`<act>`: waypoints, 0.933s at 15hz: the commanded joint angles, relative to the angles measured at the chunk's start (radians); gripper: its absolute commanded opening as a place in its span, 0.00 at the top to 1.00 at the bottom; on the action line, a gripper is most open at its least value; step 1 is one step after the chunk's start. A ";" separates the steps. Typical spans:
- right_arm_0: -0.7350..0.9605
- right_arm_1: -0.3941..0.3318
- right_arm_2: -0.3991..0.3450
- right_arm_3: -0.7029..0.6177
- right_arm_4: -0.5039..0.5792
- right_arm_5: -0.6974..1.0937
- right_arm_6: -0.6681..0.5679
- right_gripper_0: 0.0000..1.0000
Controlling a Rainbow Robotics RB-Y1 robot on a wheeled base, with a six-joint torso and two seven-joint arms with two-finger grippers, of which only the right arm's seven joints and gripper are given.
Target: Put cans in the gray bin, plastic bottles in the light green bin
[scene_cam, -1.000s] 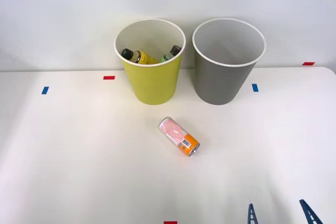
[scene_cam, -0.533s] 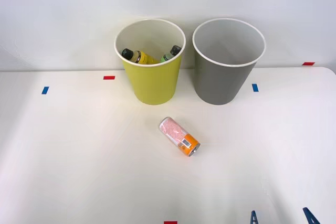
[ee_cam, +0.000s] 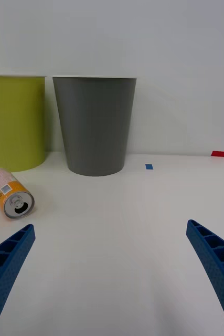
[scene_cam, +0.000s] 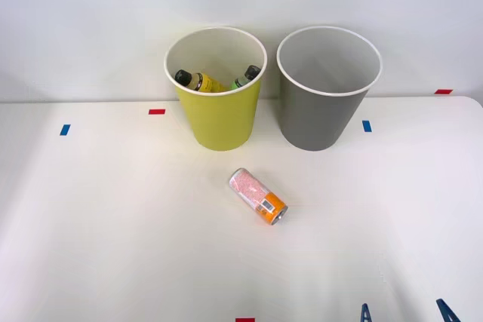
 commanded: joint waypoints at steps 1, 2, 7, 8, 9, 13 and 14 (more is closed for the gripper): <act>0.000 0.000 0.000 0.000 0.000 0.000 0.000 0.00; 0.000 0.000 0.000 0.000 0.000 0.000 0.000 0.00; 0.000 0.000 0.000 0.000 0.000 0.000 0.000 0.00; 0.000 0.000 0.000 0.000 0.000 0.000 0.000 0.00; 0.000 0.000 0.000 0.000 0.000 0.000 0.000 0.00; 0.000 0.000 0.000 0.000 0.000 0.000 0.000 0.00; 0.000 0.000 0.000 0.000 0.000 0.000 0.000 0.00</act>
